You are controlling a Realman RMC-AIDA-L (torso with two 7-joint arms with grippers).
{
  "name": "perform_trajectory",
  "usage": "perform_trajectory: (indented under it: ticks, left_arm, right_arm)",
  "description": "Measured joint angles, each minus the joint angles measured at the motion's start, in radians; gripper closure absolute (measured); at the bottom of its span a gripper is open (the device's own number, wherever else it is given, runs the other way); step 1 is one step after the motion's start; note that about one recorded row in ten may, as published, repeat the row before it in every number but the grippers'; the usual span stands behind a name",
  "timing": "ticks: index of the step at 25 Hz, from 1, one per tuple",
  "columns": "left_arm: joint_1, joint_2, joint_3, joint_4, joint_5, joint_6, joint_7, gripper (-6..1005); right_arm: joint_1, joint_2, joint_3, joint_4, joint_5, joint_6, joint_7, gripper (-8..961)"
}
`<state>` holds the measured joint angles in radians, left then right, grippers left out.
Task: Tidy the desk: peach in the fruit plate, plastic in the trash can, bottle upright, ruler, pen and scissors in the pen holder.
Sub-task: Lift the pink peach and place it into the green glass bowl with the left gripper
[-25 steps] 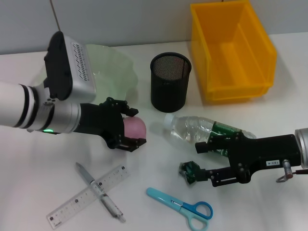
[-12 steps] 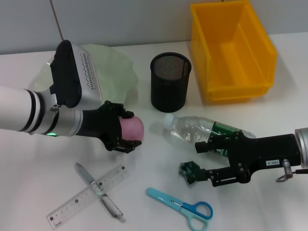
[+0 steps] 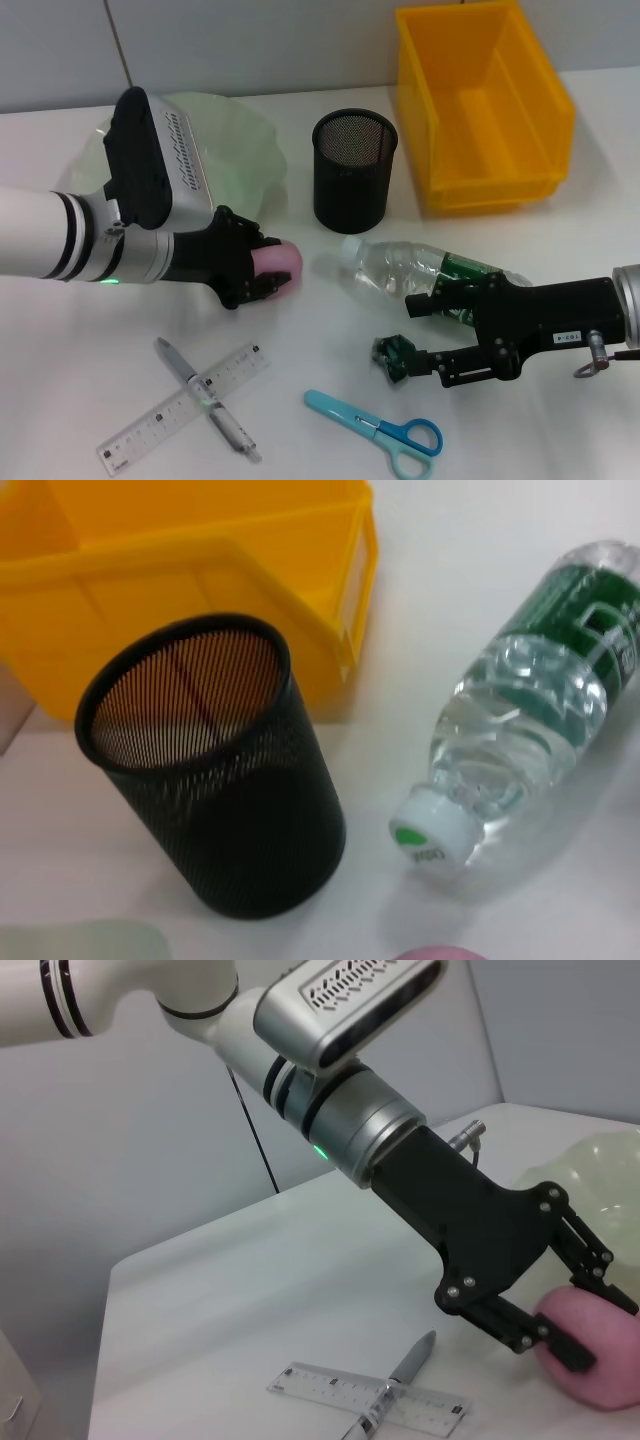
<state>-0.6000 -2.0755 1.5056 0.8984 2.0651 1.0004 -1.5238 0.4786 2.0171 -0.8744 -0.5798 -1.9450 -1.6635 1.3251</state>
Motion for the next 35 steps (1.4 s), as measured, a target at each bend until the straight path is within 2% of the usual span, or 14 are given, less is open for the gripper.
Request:
perform_trajectory:
  ticks: [4, 5, 9, 11, 13, 17, 18, 19, 24, 25, 26, 27, 28, 35]
  left_arm:
    - [0.009, 0.001, 0.000, 0.014, -0.019, 0.011, -0.006, 588]
    - [0.033, 0.004, -0.010, 0.046, -0.079, 0.058, -0.009, 614]
    - [0.052, 0.006, -0.020, 0.070, -0.123, 0.093, -0.009, 647]
    - [0.125, 0.008, -0.072, 0.136, -0.262, 0.145, -0.004, 661]
    - [0.147, 0.007, -0.096, 0.148, -0.317, 0.142, 0.002, 673]
    - [0.162, 0.007, -0.127, 0.150, -0.378, 0.135, 0.012, 697]
    - [0.176, 0.006, -0.179, 0.126, -0.473, 0.103, 0.039, 703]
    - [0.178, 0.005, -0.194, 0.107, -0.500, 0.077, 0.053, 717]
    - [0.178, 0.005, -0.203, 0.090, -0.522, 0.056, 0.064, 773]
    - [0.173, 0.005, -0.209, 0.034, -0.579, -0.032, 0.097, 780]
    - [0.173, 0.005, -0.209, 0.034, -0.579, -0.032, 0.097, 788]
    - [0.151, 0.004, -0.198, -0.040, -0.619, -0.190, 0.109, 796]
    - [0.132, 0.004, -0.188, -0.074, -0.620, -0.251, 0.106, 802]
    - [0.066, 0.004, -0.193, -0.198, -0.621, -0.379, 0.100, 847]
  right_arm:
    - [0.000, 0.000, 0.000, 0.000, 0.000, 0.001, 0.000, 196]
    - [0.000, 0.000, 0.000, 0.000, 0.000, 0.001, 0.000, 197]
    - [0.000, 0.000, 0.000, 0.001, 0.000, 0.001, 0.000, 200]
    - [0.000, 0.001, -0.002, 0.002, 0.000, 0.002, 0.000, 201]
    - [0.000, 0.002, -0.003, 0.002, 0.000, 0.002, 0.000, 202]
    - [0.000, 0.004, -0.004, 0.001, 0.000, 0.000, 0.004, 205]
    - [0.000, 0.004, -0.005, 0.001, 0.000, -0.002, 0.004, 206]
    - [0.000, 0.004, -0.005, 0.000, 0.000, -0.003, 0.005, 206]
    - [-0.004, 0.007, -0.001, 0.000, 0.000, -0.006, 0.005, 210]
    - [-0.005, 0.007, 0.000, 0.000, 0.000, -0.007, 0.006, 210]
    - [-0.005, 0.007, 0.000, 0.000, 0.000, -0.007, 0.006, 211]
    - [-0.006, 0.007, -0.001, 0.000, 0.000, -0.007, 0.006, 212]
    - [-0.006, 0.007, -0.001, 0.000, 0.000, -0.007, 0.006, 212]
    - [-0.009, 0.010, -0.006, 0.001, 0.000, -0.011, 0.006, 217]
